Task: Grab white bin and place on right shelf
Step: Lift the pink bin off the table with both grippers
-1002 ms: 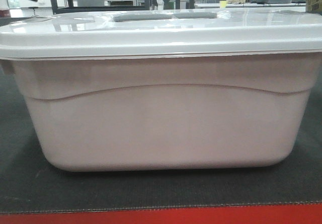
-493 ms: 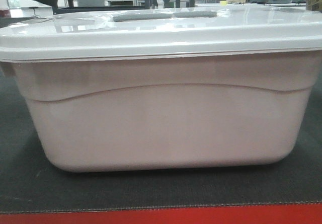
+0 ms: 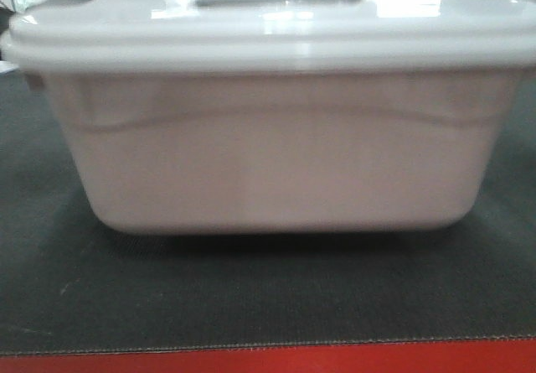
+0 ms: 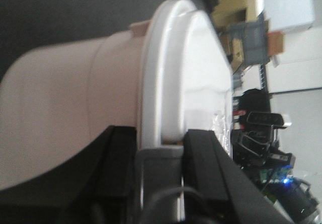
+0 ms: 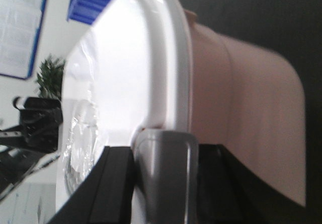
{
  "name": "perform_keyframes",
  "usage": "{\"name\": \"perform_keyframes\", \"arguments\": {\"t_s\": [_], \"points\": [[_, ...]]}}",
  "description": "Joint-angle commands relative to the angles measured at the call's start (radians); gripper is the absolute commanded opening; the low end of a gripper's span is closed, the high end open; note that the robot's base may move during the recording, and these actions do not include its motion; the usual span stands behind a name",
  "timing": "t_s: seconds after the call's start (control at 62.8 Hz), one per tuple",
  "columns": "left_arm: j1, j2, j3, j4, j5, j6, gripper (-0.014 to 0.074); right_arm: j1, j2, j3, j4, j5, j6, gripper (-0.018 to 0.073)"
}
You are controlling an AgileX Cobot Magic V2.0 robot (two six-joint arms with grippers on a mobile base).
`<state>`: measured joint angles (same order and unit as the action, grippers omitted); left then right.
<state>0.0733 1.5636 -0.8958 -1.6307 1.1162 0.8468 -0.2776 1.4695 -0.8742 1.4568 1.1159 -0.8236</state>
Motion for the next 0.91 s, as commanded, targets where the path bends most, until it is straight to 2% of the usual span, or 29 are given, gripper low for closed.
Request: {"name": "perform_keyframes", "arguments": {"t_s": [0.0, 0.127, 0.318, 0.493, 0.589, 0.891], "points": [[-0.017, -0.036, -0.021, -0.131, 0.223, -0.003, -0.0134, 0.009, -0.072, -0.022, 0.157, 0.221, -0.016, 0.0069], [-0.024, -0.038, -0.021, -0.184, 0.223, -0.004, -0.0127, 0.009, -0.107, -0.022, 0.235, 0.221, -0.015, 0.0069], [-0.079, -0.058, -0.046, -0.294, 0.223, -0.004, -0.0127, 0.009, -0.163, -0.023, 0.33, 0.221, 0.02, 0.0069], [-0.122, -0.076, -0.126, -0.295, 0.223, -0.005, -0.0126, 0.009, -0.205, -0.025, 0.367, 0.221, 0.044, 0.0069], [-0.137, -0.085, -0.175, -0.295, 0.223, -0.036, -0.0126, 0.009, -0.232, -0.025, 0.387, 0.221, 0.047, 0.0069], [-0.137, -0.107, -0.295, -0.295, 0.209, -0.084, -0.0126, 0.009, -0.258, -0.025, 0.399, 0.215, 0.052, 0.0069]]}}
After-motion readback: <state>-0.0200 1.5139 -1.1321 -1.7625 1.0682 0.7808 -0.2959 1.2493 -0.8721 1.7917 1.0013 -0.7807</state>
